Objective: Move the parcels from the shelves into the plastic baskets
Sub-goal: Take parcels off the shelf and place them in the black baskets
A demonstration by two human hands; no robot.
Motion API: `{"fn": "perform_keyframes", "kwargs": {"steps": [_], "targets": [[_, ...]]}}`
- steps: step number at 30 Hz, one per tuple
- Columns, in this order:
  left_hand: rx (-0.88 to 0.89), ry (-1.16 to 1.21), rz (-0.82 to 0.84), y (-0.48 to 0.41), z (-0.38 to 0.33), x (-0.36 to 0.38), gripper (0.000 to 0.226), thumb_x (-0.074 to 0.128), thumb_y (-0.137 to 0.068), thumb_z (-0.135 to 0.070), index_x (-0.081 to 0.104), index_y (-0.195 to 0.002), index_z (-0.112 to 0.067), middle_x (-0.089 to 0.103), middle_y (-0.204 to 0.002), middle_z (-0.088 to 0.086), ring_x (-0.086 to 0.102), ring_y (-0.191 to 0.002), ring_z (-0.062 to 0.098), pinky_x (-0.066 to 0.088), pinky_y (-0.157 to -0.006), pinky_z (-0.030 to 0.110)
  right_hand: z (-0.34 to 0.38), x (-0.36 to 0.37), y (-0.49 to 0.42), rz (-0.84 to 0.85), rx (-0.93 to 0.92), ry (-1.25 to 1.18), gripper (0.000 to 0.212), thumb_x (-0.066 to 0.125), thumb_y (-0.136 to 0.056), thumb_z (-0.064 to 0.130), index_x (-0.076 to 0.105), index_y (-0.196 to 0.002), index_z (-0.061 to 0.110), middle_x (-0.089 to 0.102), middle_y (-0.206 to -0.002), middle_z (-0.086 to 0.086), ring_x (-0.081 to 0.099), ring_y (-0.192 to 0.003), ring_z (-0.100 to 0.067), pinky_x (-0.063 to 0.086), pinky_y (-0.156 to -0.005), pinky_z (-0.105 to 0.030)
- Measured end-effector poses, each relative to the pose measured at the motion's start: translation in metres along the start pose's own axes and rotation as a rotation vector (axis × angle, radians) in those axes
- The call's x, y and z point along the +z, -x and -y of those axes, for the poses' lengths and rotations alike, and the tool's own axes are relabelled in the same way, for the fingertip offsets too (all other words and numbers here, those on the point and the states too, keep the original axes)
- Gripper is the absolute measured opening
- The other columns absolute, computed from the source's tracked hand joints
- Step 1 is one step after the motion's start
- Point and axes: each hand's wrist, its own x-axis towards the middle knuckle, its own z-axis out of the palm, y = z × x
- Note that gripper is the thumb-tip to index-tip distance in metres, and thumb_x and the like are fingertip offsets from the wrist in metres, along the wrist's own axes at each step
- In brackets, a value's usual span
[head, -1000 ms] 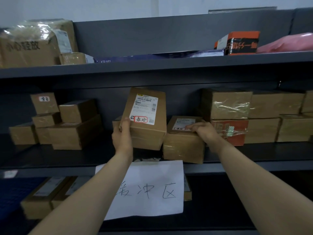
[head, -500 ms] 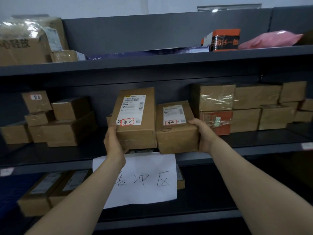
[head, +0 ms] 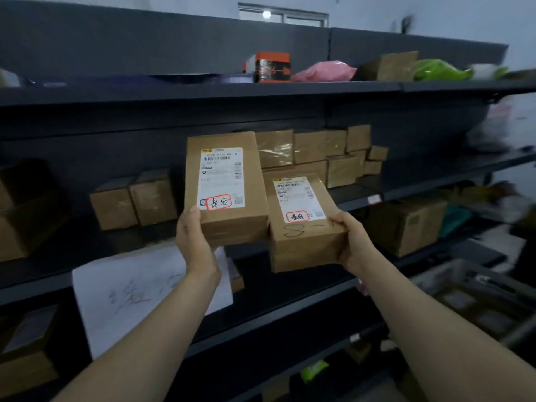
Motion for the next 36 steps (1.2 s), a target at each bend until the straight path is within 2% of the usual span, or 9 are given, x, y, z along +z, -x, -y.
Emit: {"fn": "perform_keyframes", "kwargs": {"steps": [5, 9, 12, 16, 20, 25, 28, 31, 36], "targets": [[-0.057, -0.045, 0.197, 0.054, 0.056, 0.081, 0.031, 0.055, -0.084, -0.047, 0.061, -0.112, -0.034, 0.067, -0.113, -0.001, 0.063, -0.106, 0.019, 0.051, -0.095, 0.047, 0.028, -0.112, 0.01, -0.184, -0.068, 0.006, 0.019, 0.053, -0.086, 0.032, 0.068, -0.097, 0.026, 0.07, -0.091, -0.006, 0.062, -0.08, -0.025, 0.051, -0.068, -0.033], [-0.115, -0.111, 0.31, 0.109, 0.118, 0.167, 0.022, 0.055, -0.09, -0.039, 0.064, -0.109, -0.031, 0.067, -0.103, -0.005, 0.064, -0.097, 0.016, 0.051, -0.094, 0.046, 0.057, -0.223, 0.017, -0.34, -0.163, 0.118, 0.031, 0.059, -0.072, 0.034, 0.071, -0.101, 0.034, 0.071, -0.102, -0.006, 0.063, -0.097, -0.03, 0.05, -0.085, -0.043], [-0.233, -0.171, 0.4, 0.154, 0.168, 0.226, 0.032, 0.056, -0.088, -0.045, 0.063, -0.114, -0.028, 0.068, -0.108, 0.001, 0.064, -0.096, 0.017, 0.053, -0.088, 0.042, 0.077, -0.306, 0.024, -0.457, -0.173, 0.178, 0.019, 0.06, -0.078, 0.029, 0.069, -0.091, 0.04, 0.069, -0.101, -0.005, 0.061, -0.095, -0.028, 0.049, -0.087, -0.042], [-0.419, -0.278, 0.498, 0.208, 0.231, 0.29, 0.022, 0.058, -0.084, -0.048, 0.066, -0.095, -0.03, 0.068, -0.095, 0.003, 0.065, -0.083, 0.021, 0.057, -0.064, 0.038, 0.086, -0.406, 0.034, -0.613, -0.134, 0.208, 0.041, 0.064, -0.072, 0.027, 0.069, -0.113, 0.025, 0.068, -0.104, -0.007, 0.064, -0.088, -0.029, 0.051, -0.074, -0.035], [-0.561, -0.386, 0.647, 0.255, 0.3, 0.341, 0.029, 0.06, -0.069, -0.058, 0.07, -0.078, -0.033, 0.071, -0.094, 0.003, 0.067, -0.09, 0.029, 0.054, -0.086, 0.052, 0.081, -0.5, 0.042, -0.793, -0.072, 0.186, 0.038, 0.066, -0.076, 0.024, 0.068, -0.113, 0.017, 0.064, -0.1, -0.009, 0.061, -0.077, -0.025, 0.047, -0.061, -0.028], [-0.668, -0.47, 0.785, 0.307, 0.385, 0.404, 0.022, 0.056, -0.088, -0.041, 0.062, -0.075, -0.025, 0.068, -0.09, 0.005, 0.064, -0.085, 0.026, 0.054, -0.074, 0.038, 0.066, -0.595, 0.04, -0.974, 0.032, 0.153, 0.053, 0.069, -0.071, 0.035, 0.063, -0.122, 0.021, 0.064, -0.114, -0.01, 0.063, -0.093, -0.027, 0.051, -0.068, -0.034], [-0.705, -0.531, 0.903, 0.326, 0.452, 0.438, 0.036, 0.056, -0.073, -0.059, 0.067, -0.086, -0.027, 0.068, -0.102, 0.007, 0.064, -0.092, 0.029, 0.055, -0.084, 0.05, 0.053, -0.643, 0.028, -1.096, 0.076, 0.124, 0.06, 0.07, -0.069, 0.04, 0.06, -0.126, 0.025, 0.061, -0.118, -0.007, 0.06, -0.097, -0.026, 0.05, -0.071, -0.036], [-0.697, -0.708, 0.981, 0.345, 0.515, 0.466, 0.065, 0.052, -0.059, -0.069, 0.064, -0.11, -0.032, 0.059, -0.122, 0.007, 0.054, -0.11, 0.033, 0.048, -0.094, 0.054, 0.035, -0.679, 0.021, -1.216, 0.138, 0.085, 0.078, 0.072, -0.059, 0.046, 0.054, -0.132, 0.029, 0.058, -0.123, -0.003, 0.058, -0.105, -0.028, 0.051, -0.091, -0.046], [-0.663, -0.944, 1.106, 0.392, 0.588, 0.489, 0.061, 0.056, -0.082, -0.055, 0.05, -0.136, -0.028, 0.045, -0.139, 0.01, 0.035, -0.127, 0.037, 0.038, -0.103, 0.048, -0.01, -0.738, 0.019, -1.353, 0.195, 0.07, 0.066, 0.068, -0.081, 0.029, 0.044, -0.142, 0.022, 0.05, -0.136, -0.003, 0.052, -0.116, -0.027, 0.045, -0.101, -0.047]]}}
